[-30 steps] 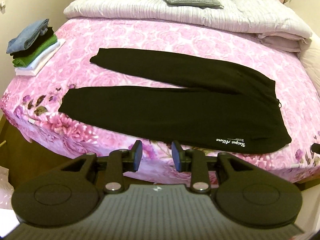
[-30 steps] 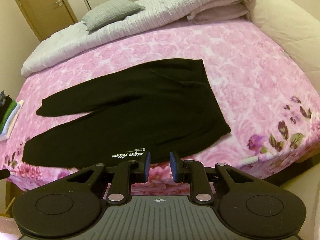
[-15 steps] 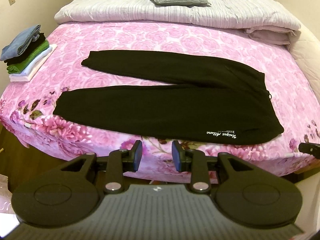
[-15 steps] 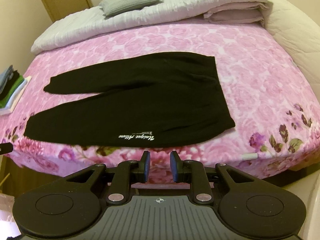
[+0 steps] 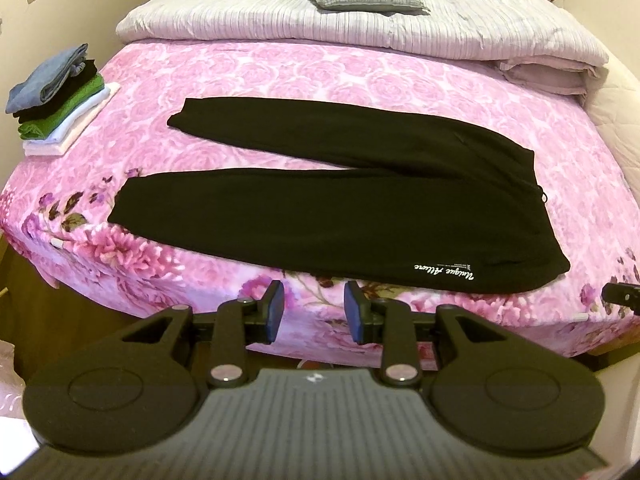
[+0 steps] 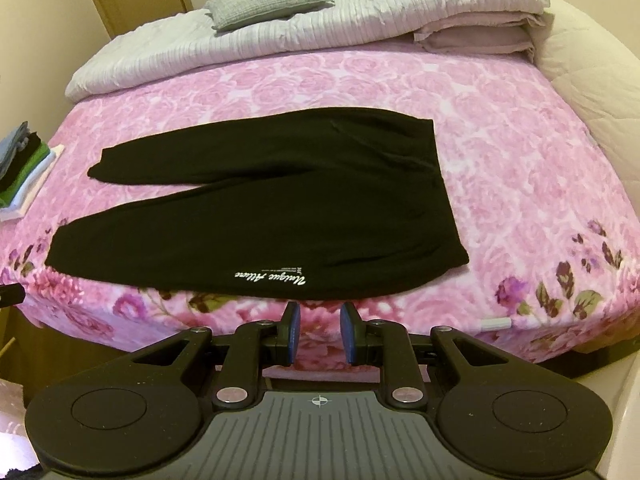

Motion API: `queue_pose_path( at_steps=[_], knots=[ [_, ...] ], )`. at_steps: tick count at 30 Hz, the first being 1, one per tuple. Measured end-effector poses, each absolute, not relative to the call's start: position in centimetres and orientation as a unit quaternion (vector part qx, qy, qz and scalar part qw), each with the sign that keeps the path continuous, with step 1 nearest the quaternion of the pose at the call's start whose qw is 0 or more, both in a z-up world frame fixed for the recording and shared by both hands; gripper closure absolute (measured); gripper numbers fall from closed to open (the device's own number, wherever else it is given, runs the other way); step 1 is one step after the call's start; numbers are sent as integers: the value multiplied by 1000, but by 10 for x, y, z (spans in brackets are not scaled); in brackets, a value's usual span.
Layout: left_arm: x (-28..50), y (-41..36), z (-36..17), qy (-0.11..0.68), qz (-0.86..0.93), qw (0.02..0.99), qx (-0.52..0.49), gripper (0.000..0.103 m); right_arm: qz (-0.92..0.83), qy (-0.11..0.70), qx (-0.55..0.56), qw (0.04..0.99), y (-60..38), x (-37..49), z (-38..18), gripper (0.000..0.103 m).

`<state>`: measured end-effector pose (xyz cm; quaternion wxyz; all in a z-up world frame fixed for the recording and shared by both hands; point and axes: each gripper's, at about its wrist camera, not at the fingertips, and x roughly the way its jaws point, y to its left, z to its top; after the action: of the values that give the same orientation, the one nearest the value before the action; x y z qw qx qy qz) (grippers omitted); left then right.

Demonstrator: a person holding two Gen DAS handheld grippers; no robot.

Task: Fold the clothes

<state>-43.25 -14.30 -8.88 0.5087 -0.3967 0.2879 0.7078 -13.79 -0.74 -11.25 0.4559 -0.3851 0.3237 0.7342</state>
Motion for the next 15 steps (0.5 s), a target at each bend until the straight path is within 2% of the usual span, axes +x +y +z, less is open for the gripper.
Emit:
queue_pose_path(
  at_steps=[15],
  knots=[
    [-427,-131,-95,295,708,492,-413,74,750,302,-406,426,1,-157,-118,81]
  ],
)
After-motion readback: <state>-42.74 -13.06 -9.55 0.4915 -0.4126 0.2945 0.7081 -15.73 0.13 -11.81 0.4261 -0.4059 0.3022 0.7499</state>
